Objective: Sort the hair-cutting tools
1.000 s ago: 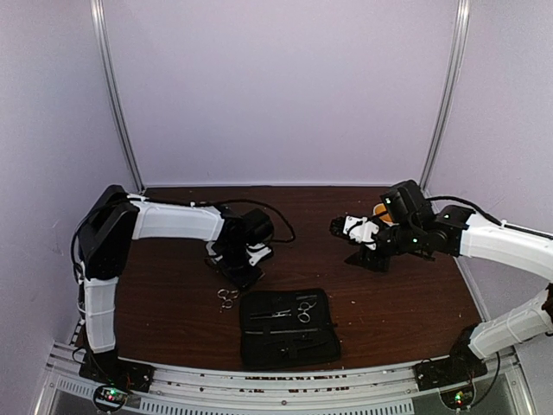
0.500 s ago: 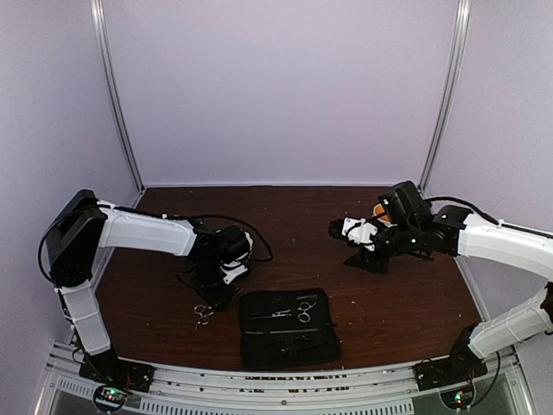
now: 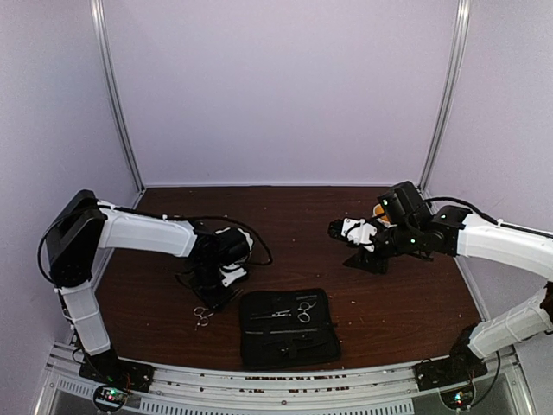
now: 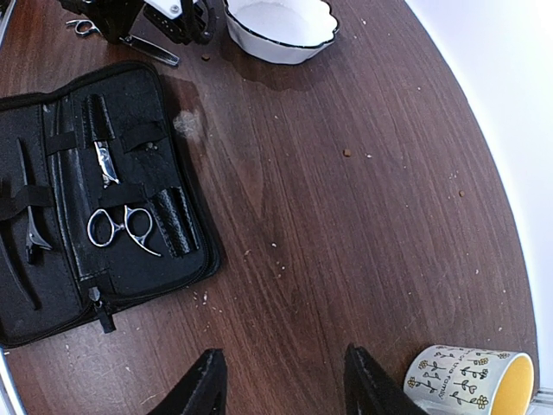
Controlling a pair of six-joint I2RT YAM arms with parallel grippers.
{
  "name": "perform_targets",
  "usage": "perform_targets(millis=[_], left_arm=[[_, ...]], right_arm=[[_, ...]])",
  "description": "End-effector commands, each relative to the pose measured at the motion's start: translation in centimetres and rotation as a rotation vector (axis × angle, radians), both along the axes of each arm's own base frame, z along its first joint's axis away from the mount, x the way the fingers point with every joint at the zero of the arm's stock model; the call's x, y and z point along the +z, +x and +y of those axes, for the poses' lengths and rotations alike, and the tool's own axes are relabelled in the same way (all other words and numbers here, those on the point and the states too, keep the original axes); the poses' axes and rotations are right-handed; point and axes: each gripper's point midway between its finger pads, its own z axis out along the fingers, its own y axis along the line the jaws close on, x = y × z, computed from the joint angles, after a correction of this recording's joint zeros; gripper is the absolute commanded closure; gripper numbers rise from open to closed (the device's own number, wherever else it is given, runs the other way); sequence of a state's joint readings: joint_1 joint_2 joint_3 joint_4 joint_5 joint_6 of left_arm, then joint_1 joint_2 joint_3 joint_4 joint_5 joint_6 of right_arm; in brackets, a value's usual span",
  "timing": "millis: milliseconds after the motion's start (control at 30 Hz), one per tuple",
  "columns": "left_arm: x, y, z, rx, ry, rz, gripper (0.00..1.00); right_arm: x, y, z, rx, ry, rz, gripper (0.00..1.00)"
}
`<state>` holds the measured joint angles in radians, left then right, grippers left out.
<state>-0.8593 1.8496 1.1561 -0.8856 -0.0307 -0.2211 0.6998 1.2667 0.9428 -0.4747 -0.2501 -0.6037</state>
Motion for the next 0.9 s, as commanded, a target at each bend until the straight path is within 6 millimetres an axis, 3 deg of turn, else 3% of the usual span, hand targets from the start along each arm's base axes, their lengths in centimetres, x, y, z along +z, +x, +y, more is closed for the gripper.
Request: perform_targets(millis=[0,267,433,700,867], left_arm=[[-1.8,-2.2,3.4,-0.018,0.168,0.093,0.88],[2.4,0.2,3.7,-0.034,0.167,-0.063,1.0],[5.7,2.3,3.7,-0.078,0.16,-0.211,1.0],[8.3,0.7,-1.8,-0.341,0.056,-0.236,1.0],[7.9,1.0,-2.8,-0.362,0.089,-0.215,0.99]], right_arm=[[-0.2,-0.2,0.1,0.016,-0.001,0.012,0.52],[-0.7,0.3,0.7,-0.027,0.047,0.045,0.5],[-1.6,1.3,1.1,-0.09,0.066,0.066,0.49],[-4.8,0.8,2.2,-0.093,0.038,0.232,0.5],[-6.6,0.7,2.7,-0.11,0.014,0.324,0.52]])
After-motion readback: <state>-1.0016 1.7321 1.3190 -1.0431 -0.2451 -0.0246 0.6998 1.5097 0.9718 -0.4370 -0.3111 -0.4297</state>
